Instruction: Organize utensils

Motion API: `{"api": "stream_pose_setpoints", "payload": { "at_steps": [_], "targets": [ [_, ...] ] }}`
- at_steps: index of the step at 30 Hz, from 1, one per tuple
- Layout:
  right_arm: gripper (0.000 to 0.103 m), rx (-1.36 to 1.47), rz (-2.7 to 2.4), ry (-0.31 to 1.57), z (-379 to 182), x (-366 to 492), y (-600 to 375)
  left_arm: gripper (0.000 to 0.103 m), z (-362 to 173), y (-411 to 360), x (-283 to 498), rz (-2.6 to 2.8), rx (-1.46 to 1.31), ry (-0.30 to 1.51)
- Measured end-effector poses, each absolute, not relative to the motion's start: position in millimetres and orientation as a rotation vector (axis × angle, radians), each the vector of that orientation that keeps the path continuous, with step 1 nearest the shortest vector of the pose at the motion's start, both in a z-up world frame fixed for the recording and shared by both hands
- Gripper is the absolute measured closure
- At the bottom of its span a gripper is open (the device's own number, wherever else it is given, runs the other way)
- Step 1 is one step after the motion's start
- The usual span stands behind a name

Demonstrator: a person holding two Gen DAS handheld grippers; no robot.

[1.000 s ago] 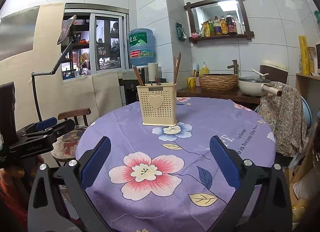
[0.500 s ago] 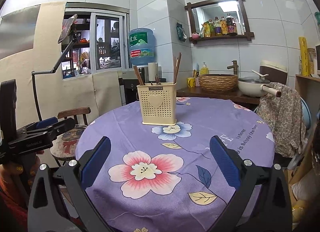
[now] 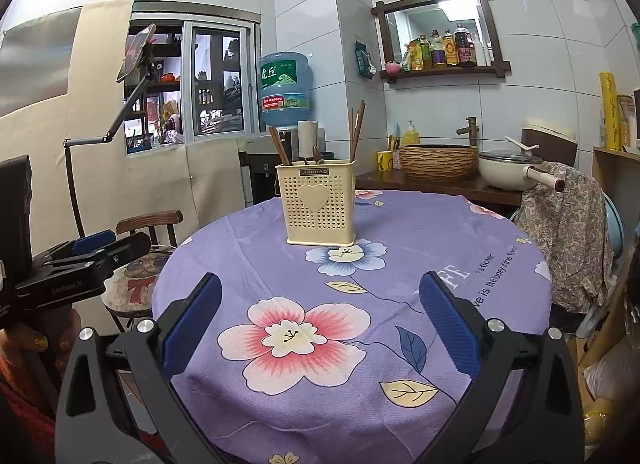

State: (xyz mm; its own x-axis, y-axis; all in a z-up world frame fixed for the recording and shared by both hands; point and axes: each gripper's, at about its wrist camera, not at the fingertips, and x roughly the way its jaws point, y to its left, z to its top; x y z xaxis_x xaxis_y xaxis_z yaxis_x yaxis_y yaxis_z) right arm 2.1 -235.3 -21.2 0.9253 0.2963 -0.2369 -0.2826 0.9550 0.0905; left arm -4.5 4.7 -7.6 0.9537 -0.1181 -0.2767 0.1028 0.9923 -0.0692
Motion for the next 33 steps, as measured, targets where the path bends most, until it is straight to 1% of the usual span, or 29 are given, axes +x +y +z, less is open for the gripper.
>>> {"api": "stream_pose_setpoints", "payload": {
  "at_steps": [33],
  "targets": [
    [0.006, 0.065, 0.292, 0.271, -26.6, 3.1, -234.5, 0.006, -11.7, 1.5, -3.2, -0.087, -0.039, 0.296]
  ]
}}
